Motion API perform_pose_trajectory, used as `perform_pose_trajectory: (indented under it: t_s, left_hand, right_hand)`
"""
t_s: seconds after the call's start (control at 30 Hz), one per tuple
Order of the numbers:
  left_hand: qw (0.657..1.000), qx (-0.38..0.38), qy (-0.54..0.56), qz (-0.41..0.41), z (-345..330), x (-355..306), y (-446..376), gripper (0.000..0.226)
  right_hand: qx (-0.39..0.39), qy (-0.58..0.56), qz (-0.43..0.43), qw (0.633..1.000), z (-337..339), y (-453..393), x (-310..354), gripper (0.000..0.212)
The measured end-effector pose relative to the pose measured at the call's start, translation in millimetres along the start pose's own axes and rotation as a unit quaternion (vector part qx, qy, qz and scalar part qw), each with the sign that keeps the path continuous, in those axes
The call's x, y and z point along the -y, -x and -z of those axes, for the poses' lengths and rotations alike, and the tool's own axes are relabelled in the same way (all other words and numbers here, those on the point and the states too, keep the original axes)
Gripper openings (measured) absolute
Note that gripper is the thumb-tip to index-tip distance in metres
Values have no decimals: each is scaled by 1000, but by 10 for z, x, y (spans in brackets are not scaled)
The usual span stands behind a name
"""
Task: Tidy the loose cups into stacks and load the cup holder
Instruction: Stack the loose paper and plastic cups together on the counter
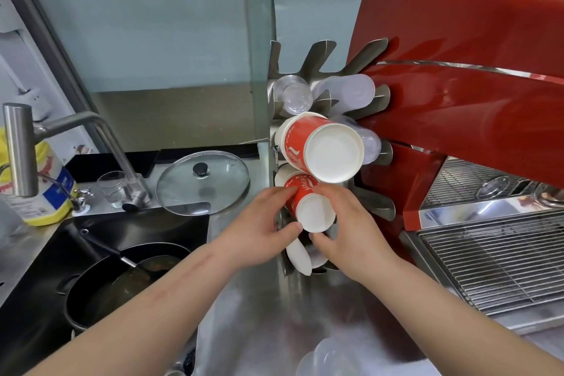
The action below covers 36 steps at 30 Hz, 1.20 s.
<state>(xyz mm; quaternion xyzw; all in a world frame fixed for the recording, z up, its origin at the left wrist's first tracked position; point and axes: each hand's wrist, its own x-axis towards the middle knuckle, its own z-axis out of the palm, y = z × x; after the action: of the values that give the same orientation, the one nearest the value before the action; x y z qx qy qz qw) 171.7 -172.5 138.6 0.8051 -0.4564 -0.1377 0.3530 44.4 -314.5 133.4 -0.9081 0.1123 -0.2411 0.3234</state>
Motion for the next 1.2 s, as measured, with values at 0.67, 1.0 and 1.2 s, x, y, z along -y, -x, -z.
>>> perform_pose_trajectory:
  t_s: [0.67, 1.0, 1.2]
  left_hand:
    - [997, 31, -72, -19, 197, -36, 54, 59]
    - [984, 109, -133, -41, 249, -223, 336, 23]
    - [897, 385, -216, 6, -21, -218, 586, 47]
  right_hand:
    - [116, 89, -25, 989, 274, -63, 106, 72]
    - [171, 171, -83, 967, 556, 16, 345, 49]
    - [255, 185, -145, 938, 604, 360, 284, 47]
